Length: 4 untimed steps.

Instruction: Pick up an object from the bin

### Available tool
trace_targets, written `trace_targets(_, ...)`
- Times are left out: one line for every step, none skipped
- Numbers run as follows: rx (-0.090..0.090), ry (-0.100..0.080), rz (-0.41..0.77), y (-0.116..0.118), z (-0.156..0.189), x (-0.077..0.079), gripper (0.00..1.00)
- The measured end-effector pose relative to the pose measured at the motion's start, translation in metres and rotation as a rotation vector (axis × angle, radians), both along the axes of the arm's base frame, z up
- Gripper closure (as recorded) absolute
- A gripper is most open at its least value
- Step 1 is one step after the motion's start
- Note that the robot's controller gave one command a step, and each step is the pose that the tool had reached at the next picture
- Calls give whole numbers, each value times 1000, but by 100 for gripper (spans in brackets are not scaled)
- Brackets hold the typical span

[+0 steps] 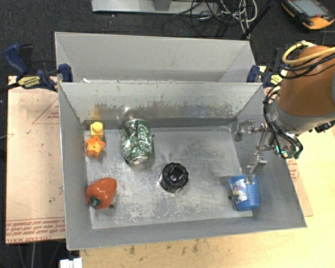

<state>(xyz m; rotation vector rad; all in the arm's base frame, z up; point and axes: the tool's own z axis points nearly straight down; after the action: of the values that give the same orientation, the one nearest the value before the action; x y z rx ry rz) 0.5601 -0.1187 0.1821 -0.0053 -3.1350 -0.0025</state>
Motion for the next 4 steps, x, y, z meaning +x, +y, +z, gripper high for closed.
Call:
trace_targets(-1, -8, 3, 0, 5, 2, 0)
trace_targets(-3, -15, 21, 10, -39, -37, 0)
trace_targets(3, 6, 81, 4, -62, -61, 0)
trace_targets(6, -11, 373, -13, -109, -39, 100)
